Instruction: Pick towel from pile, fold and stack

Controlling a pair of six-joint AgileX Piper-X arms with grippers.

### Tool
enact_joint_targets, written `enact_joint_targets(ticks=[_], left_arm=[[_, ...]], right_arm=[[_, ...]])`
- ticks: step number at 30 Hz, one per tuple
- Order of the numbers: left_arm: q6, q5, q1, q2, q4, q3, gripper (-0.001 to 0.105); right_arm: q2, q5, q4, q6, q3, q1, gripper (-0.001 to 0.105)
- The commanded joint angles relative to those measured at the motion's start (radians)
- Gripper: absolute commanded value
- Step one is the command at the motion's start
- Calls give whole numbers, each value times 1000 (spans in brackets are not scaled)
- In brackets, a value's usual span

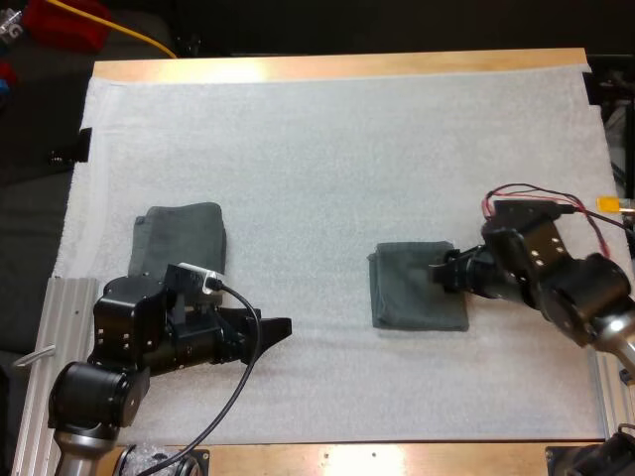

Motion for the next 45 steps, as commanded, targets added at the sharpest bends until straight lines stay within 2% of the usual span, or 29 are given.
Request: enact_joint_targets(ticks=[1, 5, 11, 16, 19, 25, 35, 45], left_arm=[[-1, 9, 3, 4, -11, 2, 65], [-1, 34, 3, 25, -16, 17, 65], [-1, 69, 3, 60, -60, 17, 65], [-1, 70, -11, 90, -104, 17, 66], [-4, 65, -50, 119, -133, 17, 72], [-56, -23, -147, 209, -207, 17, 71], [-212, -69, -280, 432, -431, 17, 71], [-342, -84, -295, 639, -641, 17, 71]], right_arm=[[-21, 0, 23, -1, -2, 2, 67], [-99, -51, 51, 4, -2, 2, 67], [-204, -191, 52, 4, -2, 2, 67], [-261, -245, 50, 4, -2, 2, 67], [-277, -273, 50, 2, -2, 2, 67], [-281, -273, 50, 2, -2, 2, 67], [-281, -273, 50, 2, -2, 2, 67], [-281, -273, 50, 2, -2, 2, 67]])
